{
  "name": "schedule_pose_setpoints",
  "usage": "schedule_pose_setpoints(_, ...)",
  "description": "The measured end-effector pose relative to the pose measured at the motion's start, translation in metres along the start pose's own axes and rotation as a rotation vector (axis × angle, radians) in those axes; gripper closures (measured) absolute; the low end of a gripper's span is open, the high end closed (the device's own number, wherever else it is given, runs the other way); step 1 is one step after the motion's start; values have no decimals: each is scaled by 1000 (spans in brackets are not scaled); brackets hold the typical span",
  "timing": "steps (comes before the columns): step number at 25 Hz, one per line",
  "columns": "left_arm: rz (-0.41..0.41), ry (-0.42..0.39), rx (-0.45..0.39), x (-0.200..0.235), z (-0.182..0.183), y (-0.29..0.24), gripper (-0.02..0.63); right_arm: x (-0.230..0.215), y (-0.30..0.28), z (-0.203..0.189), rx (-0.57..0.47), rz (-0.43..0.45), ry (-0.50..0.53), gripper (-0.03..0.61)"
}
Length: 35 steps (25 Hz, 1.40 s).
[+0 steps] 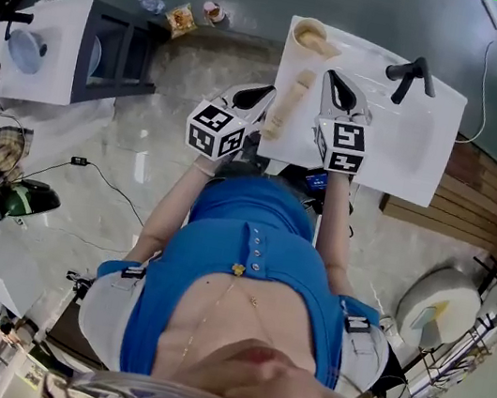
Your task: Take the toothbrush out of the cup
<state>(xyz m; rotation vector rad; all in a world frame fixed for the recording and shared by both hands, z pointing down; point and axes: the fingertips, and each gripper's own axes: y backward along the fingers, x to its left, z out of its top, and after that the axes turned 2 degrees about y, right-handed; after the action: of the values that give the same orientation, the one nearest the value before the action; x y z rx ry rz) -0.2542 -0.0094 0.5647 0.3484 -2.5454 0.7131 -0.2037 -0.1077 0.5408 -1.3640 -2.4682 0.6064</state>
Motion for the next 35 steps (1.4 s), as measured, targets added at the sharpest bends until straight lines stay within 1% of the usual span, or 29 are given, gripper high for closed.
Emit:
schedule_pose_setpoints(11, 35, 29, -26, 11, -2, 17, 612, 3, -28, -15, 44, 21, -26, 574)
schedule_pose_setpoints(13, 39, 35, -29, 12, -2, 19, 612, 5, -33, -17, 58, 44, -32, 521)
schedule_pose_setpoints(17, 37, 40, -28, 10, -2, 21, 612, 5, -40, -17, 68, 61, -25, 499)
schedule_pose_setpoints(23, 48, 47, -37, 11, -4, 25, 612, 1, -55, -14, 62, 61, -25, 429)
schedule_pose_setpoints(29, 75, 64, -44, 18, -7, 32, 612, -5, -69, -7, 48, 59, -12, 402)
schedule_pose_setpoints(35, 95, 79, -48, 22, -11, 38, 612, -6, -73, -3, 25, 51, 14, 408)
